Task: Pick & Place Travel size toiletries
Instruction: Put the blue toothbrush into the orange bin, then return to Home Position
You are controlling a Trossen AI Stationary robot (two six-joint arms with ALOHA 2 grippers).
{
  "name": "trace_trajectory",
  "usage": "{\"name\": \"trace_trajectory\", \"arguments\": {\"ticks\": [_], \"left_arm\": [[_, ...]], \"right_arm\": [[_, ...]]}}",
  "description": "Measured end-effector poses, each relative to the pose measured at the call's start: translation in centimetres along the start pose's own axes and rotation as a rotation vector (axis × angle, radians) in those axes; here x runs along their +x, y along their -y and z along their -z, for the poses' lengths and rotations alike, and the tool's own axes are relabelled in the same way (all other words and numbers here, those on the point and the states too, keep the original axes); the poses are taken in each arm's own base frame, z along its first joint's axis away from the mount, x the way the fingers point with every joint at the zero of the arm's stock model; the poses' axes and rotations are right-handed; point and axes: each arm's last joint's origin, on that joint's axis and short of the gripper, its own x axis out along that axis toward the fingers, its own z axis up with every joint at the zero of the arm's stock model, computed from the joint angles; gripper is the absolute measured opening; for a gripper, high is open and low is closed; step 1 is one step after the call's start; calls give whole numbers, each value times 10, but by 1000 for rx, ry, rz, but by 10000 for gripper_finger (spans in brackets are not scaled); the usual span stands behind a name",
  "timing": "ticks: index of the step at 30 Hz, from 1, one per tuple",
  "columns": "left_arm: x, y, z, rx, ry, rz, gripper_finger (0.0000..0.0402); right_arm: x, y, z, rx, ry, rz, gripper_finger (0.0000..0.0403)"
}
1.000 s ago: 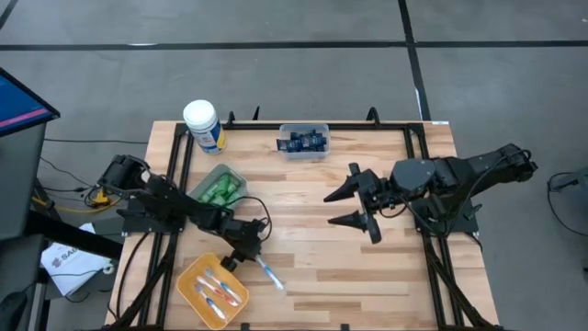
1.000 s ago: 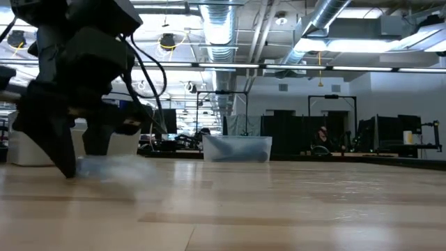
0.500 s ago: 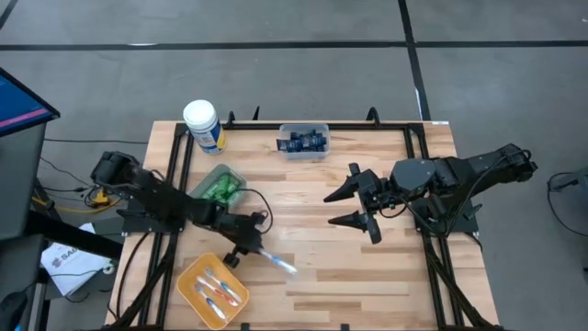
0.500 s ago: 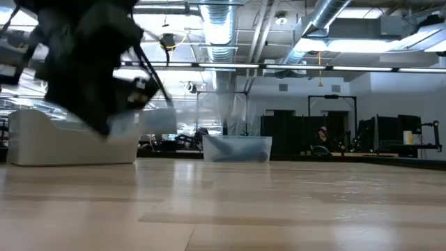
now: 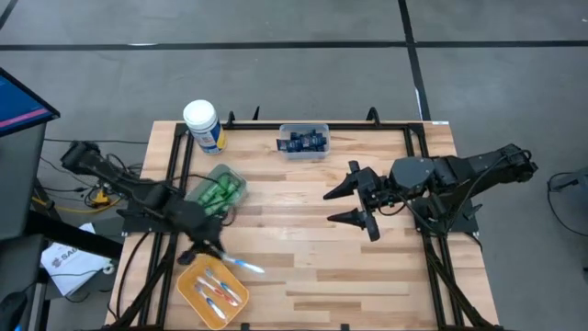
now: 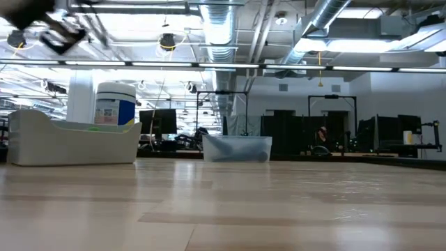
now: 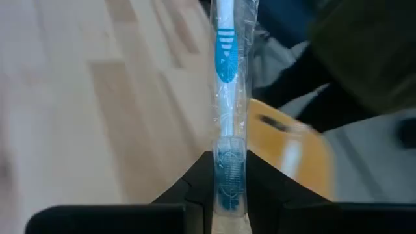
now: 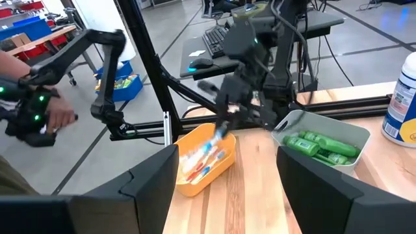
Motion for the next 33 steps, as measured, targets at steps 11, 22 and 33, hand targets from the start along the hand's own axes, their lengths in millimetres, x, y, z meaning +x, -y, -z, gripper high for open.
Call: {"name": "trace_trajectory", "arguments": {"ticks": [11,22,33], "left_arm": [[-4,49,31,-366,-238,146,51],[26,56,46,-544,-421,22,66],[21,59,42,-549,-398,78,195]], "right_arm": [[0,6,-2,13,5,25,253],[0,6,-2,16,5,24,253],[0,6,-2,43,6,22,253]]}}
